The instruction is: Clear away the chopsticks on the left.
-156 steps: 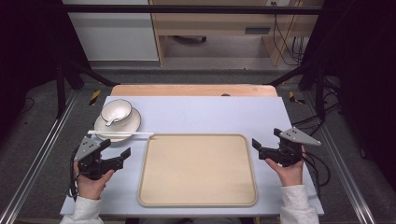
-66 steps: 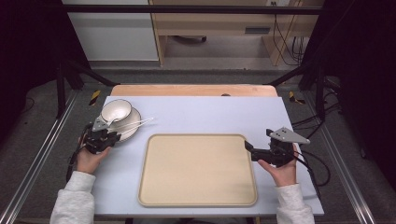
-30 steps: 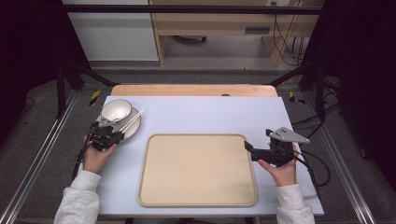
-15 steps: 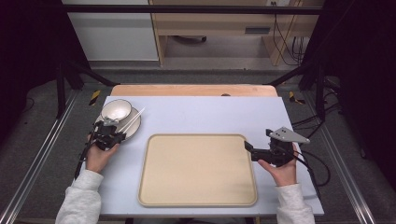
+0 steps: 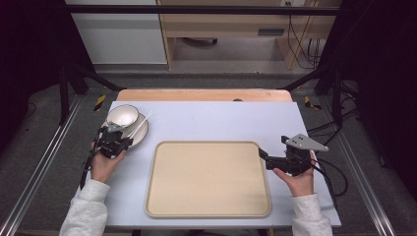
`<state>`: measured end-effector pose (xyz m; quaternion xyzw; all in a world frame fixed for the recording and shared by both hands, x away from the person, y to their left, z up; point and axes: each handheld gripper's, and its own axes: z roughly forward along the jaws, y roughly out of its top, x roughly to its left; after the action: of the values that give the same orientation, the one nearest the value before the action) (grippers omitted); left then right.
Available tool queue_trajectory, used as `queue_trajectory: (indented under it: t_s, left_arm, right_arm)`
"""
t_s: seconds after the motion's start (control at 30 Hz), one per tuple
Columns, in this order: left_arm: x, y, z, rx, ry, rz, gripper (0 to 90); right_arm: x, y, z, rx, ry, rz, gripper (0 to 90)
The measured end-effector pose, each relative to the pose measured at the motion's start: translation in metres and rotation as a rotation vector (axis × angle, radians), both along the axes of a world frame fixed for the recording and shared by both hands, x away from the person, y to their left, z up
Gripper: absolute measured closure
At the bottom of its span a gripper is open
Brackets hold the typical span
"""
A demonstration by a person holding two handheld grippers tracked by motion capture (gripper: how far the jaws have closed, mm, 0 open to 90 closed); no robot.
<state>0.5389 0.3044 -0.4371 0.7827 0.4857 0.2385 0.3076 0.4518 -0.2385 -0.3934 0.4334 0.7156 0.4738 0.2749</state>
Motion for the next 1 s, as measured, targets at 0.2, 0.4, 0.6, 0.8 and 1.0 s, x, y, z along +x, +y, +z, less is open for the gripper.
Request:
queue_trajectory:
  t_s: [0.2,0.4,0.6,0.8,1.0]
  left_arm:
    - [-0.014,-0.009,0.012,-0.026,-0.036,0.022,84.6]
    - [-0.033,-0.023,0.02,-0.053,-0.064,0.038,84.6]
    - [-0.052,-0.039,0.026,-0.071,-0.091,0.05,84.6]
    - [-0.072,-0.057,0.033,-0.103,-0.122,0.085,84.5]
    - [-0.089,-0.066,0.033,-0.139,-0.132,0.134,84.5]
  right_arm:
    - [-0.002,-0.003,0.002,0.009,-0.009,-0.009,7.0]
    - [-0.003,-0.006,0.004,0.018,-0.014,-0.016,6.2]
    - [-0.004,-0.007,0.005,0.026,-0.019,-0.021,5.6]
    - [-0.006,-0.008,0.006,0.029,-0.02,-0.021,5.4]
    - [-0.007,-0.01,0.007,0.033,-0.023,-0.026,5.5]
